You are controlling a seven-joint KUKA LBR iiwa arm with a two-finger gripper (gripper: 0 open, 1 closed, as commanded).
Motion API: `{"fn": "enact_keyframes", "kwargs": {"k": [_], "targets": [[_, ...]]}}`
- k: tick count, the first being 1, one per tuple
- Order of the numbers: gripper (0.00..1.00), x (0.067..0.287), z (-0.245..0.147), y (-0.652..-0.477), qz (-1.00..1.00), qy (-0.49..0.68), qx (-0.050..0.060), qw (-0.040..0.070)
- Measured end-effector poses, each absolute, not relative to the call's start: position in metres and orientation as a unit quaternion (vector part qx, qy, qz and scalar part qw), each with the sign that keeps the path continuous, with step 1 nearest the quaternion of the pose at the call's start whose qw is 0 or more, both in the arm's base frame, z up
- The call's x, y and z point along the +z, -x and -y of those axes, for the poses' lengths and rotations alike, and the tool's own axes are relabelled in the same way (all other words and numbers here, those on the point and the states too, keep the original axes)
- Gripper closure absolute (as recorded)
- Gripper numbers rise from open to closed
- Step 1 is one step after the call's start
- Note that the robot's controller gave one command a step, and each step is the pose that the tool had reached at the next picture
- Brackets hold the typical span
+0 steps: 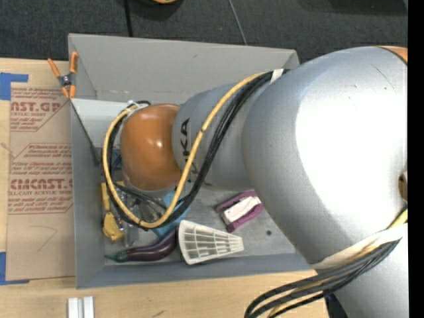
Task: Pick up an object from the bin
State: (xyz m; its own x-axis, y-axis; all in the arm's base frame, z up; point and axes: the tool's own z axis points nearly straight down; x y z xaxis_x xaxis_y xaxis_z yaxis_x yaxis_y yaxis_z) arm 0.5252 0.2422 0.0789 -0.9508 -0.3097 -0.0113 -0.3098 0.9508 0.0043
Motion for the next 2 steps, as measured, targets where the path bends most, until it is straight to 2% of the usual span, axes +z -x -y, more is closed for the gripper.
{"fn": "enact_keyframes", "kwargs": {"k": [2], "targets": [[1.00, 0.0790, -0.2421, -0.5254, -0.988, 0.157, 0.003, 0.005]]}}
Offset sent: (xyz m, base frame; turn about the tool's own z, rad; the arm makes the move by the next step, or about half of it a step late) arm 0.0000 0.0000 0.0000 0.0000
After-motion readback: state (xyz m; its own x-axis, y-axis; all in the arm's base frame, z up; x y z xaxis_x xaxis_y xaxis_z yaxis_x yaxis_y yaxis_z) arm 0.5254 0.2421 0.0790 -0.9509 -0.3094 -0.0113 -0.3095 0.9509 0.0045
